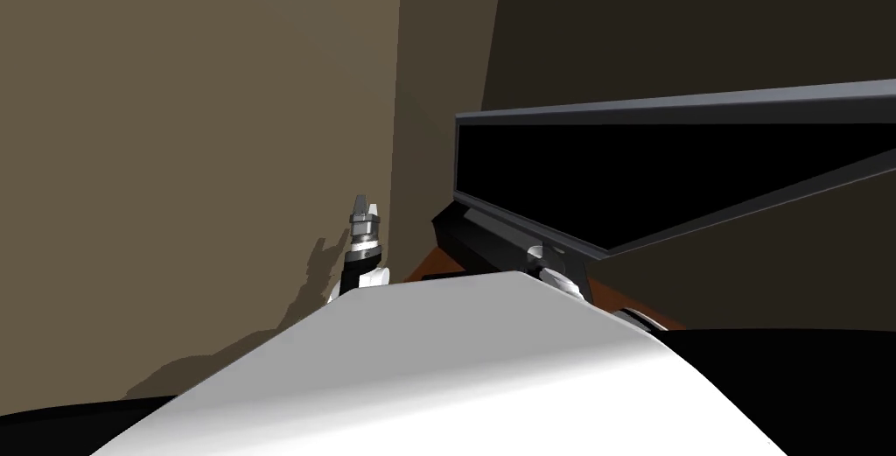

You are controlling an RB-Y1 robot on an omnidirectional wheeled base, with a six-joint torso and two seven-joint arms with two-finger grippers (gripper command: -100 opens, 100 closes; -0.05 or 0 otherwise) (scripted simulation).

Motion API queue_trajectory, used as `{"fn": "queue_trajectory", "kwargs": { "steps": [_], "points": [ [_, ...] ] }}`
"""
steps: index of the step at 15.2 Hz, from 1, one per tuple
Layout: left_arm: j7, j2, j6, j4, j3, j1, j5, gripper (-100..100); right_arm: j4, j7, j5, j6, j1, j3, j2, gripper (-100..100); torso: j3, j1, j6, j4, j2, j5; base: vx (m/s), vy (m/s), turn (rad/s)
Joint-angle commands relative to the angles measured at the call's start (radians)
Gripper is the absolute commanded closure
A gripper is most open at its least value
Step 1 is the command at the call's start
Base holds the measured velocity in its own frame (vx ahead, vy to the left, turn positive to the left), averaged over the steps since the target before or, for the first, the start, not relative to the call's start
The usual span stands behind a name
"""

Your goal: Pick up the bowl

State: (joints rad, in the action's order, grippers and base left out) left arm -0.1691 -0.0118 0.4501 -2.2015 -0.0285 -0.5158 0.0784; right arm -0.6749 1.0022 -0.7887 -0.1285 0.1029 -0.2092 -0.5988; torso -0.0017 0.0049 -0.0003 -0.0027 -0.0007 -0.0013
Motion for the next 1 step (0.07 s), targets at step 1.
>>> {"fn": "queue_trajectory", "kwargs": {
  "steps": [1],
  "points": [
    [0.0, 0.0, 0.0, 0.0, 0.0, 0.0, 0.0, 0, 0.0, 0.0, 0.0, 0.0, 0.0, 0.0, 0.0, 100, 0.0, 0.0, 0.0, 0.0, 0.0, 0.0, 0.005, 0.038, -0.009]
  ]
}}
